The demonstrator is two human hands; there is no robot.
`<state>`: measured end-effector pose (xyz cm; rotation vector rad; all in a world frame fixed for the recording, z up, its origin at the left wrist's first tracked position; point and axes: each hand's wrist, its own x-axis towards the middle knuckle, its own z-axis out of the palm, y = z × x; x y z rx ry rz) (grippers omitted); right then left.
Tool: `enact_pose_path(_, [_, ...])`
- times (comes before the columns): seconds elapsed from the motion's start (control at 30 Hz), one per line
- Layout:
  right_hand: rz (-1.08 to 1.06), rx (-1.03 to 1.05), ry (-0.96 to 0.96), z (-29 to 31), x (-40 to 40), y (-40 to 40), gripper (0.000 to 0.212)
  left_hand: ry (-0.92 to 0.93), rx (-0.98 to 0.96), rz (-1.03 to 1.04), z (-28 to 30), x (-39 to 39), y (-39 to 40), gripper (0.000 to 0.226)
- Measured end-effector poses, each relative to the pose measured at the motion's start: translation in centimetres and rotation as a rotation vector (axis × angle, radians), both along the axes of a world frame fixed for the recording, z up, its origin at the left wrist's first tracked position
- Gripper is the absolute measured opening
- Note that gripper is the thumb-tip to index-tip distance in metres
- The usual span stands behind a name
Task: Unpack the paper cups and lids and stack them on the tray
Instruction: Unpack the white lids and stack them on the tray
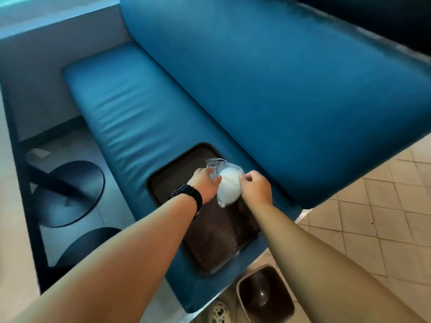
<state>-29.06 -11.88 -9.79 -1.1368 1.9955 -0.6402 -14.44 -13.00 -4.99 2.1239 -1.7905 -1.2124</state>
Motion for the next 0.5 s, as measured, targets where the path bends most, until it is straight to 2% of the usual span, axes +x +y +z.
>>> enact_pose_path(0.13, [-0.006,-0.073,-0.102,1.8,0.8,1.3,0.014,0.022,-0.026,0.053,1.1,1.2,2.1,0.049])
enact_pose_path(0.3, [0.044,-0.2,-0.183,6.7,3.6,3.5,0.012,0.011,-0.133,0.086,5.3,4.3,5.8,0.051])
enact_pose_path(0.4, [0.087,-0.288,-0.262,10.4,7.1,5.4,0.009,-0.003,-0.239,0.121,9.1,7.8,9.0,0.052])
enact_pose_path(0.5, [0.153,-0.371,-0.355,14.1,11.0,7.5,0.016,-0.022,-0.378,0.185,13.1,11.6,12.6,0.05])
